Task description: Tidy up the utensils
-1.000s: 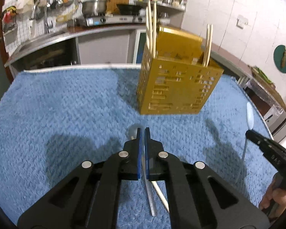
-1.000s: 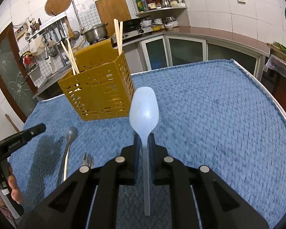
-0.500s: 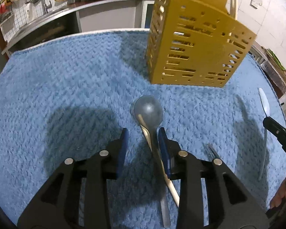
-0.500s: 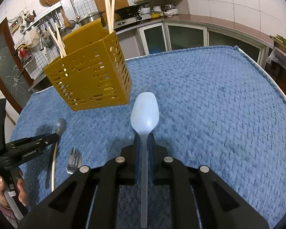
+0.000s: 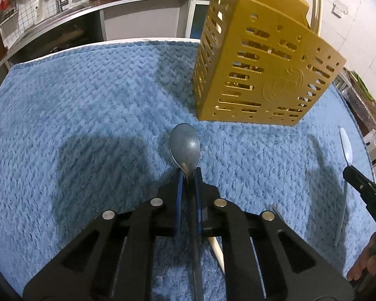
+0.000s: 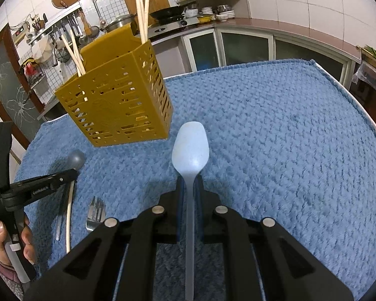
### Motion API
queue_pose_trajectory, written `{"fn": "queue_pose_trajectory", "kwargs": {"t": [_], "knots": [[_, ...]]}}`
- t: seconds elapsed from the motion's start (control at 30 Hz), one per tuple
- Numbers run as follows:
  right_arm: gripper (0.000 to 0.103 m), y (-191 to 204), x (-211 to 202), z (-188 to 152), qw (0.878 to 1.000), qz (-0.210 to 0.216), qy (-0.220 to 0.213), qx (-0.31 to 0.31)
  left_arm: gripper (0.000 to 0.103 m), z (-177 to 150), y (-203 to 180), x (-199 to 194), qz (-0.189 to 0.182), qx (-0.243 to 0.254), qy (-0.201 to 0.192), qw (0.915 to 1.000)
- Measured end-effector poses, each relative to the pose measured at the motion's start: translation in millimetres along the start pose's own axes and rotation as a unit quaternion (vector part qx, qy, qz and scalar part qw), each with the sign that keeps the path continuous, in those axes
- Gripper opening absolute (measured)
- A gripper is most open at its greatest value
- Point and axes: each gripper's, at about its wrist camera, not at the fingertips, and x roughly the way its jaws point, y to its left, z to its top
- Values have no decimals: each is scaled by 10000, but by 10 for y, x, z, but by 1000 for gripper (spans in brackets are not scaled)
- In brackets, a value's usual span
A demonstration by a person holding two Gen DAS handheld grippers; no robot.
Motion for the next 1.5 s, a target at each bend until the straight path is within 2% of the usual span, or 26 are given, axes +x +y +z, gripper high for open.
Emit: {"fn": "queue_pose_trajectory", "kwargs": {"t": [0.27,0.53,0.7,0.93,0.97,1.0,1.07,1.2,1.27,1.37,1.5], "knots": [[10,-7,-76,9,9999,48,-127,41,7,-10,24,-202,-113,-37,-210,9997],[10,-21,-105,18,9999,74,-144,60,0,-5,23,-352,-178,-11,-378,9991],[10,-14,-93,27,9999,80,-62,27,0,4,62,-242,-26,-70,-163,9998],[10,-5,1,1,10000,83,50,20,2,-46,134,-82,-2,-151,85,9998],[10,-2,13,0,9999,83,61,21,5,-46,136,-68,-3,-145,92,9999],[10,2,25,0,9999,83,71,16,13,-43,131,-56,8,-142,93,9999],[10,18,45,-4,9999,83,93,2,17,-29,126,-31,17,-166,95,9998],[10,-2,77,-7,9999,73,104,-4,17,-26,109,-84,-80,-175,25,9998],[10,-20,91,-5,9999,68,121,20,17,-31,80,-79,46,-95,66,9999],[10,-28,114,-11,9999,70,144,38,12,-38,88,-31,50,-69,152,9998],[10,-35,117,-15,9999,64,147,37,11,-15,113,37,129,-101,148,9998]]}}
